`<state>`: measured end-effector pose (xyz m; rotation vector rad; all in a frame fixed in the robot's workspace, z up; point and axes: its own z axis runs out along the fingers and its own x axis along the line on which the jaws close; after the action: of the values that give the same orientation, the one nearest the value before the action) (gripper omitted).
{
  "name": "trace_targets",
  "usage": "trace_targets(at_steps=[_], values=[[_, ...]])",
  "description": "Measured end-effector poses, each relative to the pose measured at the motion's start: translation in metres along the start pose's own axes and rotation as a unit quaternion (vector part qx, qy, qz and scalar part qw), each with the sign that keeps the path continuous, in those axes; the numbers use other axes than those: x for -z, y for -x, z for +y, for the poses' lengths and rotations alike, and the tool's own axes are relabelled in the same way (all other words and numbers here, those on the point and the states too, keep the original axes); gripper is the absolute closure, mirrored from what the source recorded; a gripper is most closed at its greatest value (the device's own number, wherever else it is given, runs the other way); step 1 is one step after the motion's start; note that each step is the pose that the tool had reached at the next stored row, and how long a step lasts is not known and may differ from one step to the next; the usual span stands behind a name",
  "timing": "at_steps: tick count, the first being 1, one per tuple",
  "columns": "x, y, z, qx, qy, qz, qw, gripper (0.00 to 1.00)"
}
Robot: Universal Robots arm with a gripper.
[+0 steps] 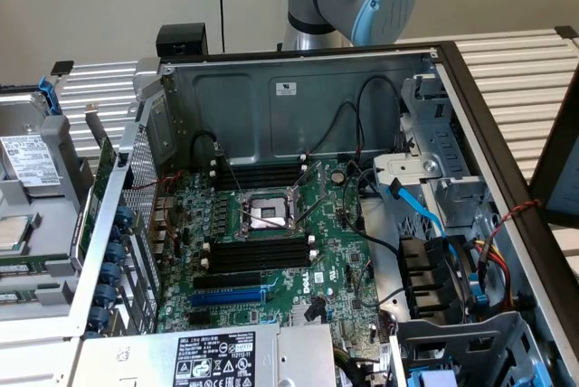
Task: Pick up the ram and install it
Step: 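Reach for the ram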
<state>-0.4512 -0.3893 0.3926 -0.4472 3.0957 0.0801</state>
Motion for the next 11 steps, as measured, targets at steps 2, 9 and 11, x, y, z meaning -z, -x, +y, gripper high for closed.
trace_targets(at_steps=[2,9,11], values=[[0.0000,0.0000,0.0000,0.018,0.0003,0.0008,0.9998,0.90],[0.0000,0.0000,0.0000,0.082,0.0016,0.0040,0.9967,0.90],[0.0000,0.0000,0.0000,0.099,0.0020,0.0049,0.9951,0.90]])
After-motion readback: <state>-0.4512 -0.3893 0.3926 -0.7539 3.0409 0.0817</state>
